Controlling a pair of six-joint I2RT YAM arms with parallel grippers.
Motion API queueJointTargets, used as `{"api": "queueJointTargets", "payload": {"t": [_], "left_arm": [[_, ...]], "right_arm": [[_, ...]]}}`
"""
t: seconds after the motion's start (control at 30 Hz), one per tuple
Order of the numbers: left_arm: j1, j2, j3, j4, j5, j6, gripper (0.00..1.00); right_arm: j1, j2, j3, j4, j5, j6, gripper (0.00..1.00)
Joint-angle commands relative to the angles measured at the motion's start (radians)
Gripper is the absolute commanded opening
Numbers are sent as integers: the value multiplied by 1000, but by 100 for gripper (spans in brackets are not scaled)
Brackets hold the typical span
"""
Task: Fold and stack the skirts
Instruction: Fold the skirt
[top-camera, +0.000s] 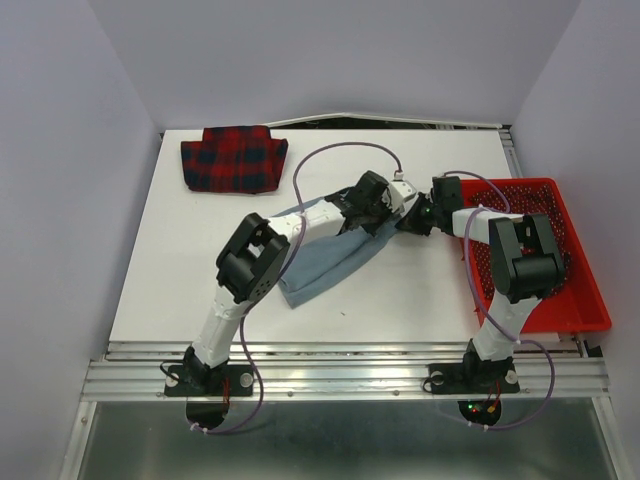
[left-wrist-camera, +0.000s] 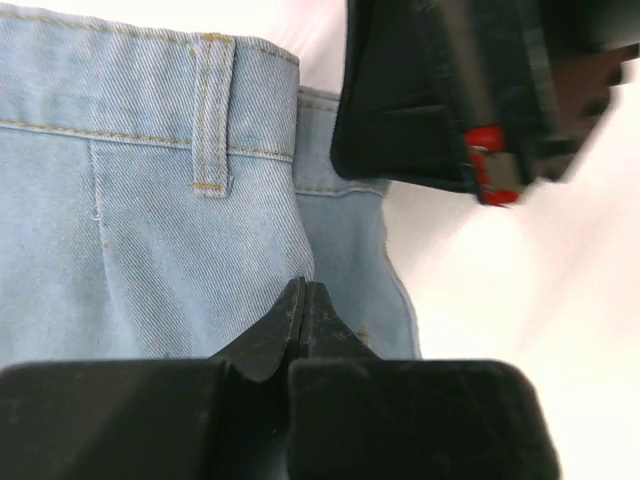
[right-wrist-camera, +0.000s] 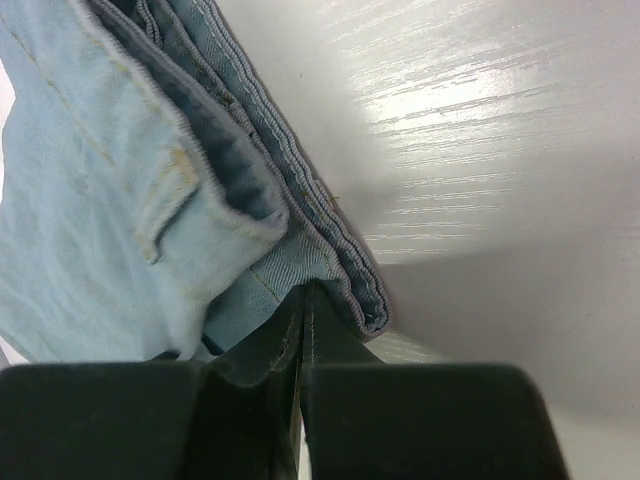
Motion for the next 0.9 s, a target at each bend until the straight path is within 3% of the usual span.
{"api": "queueJointTargets", "payload": {"t": [0.0,0.37,0.87], "left_arm": [[0,-144,-6,-34,87,-20,0],[-5,-118,34,-143,196,-85,0],[-5,38,63,-123,295,-131,0]], "right_arm": [[3,10,11,-40,66,-21,1],[3,-6,-6,-32,66,-13,1],[3,-19,-16,-37,84,-25,1]]}}
